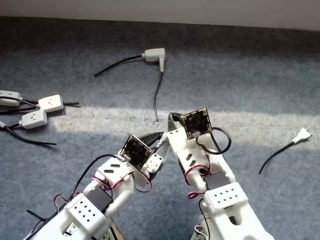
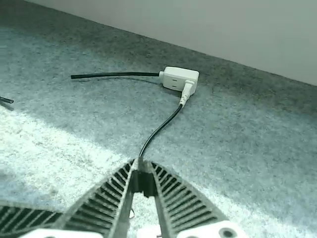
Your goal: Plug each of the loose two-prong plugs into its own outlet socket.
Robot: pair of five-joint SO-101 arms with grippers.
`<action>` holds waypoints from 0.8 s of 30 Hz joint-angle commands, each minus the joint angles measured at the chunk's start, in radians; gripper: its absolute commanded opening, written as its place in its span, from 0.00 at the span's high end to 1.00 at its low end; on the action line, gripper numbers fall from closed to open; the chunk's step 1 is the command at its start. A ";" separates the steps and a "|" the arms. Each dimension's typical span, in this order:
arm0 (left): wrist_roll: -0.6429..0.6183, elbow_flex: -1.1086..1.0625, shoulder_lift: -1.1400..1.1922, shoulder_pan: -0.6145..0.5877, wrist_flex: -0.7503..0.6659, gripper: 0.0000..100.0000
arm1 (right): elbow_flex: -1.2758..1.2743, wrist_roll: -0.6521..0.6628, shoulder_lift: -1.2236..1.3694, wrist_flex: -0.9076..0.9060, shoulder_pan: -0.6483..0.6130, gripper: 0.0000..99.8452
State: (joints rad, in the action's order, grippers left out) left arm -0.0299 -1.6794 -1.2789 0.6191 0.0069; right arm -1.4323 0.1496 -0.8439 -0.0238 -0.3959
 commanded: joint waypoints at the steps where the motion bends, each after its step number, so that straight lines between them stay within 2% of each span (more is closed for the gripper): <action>1: -0.006 -0.018 -0.010 0.015 -0.023 0.99 | -0.004 -0.008 0.077 0.004 0.022 0.99; 14: -0.006 -0.022 -0.010 0.016 -0.023 0.99 | -0.001 -0.034 0.091 -0.005 0.021 0.99; 20: -0.006 -0.022 -0.010 0.022 -0.021 0.99 | 0.229 -0.064 0.091 -0.183 0.007 0.99; 24: -0.006 -0.022 -0.010 0.022 -0.021 0.99 | 0.343 -0.064 0.102 -0.206 -0.042 0.99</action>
State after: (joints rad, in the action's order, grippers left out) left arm -0.0299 -1.6794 -1.2820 0.6191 0.0069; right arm -1.1822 0.0959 -0.7503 -0.2140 -0.3928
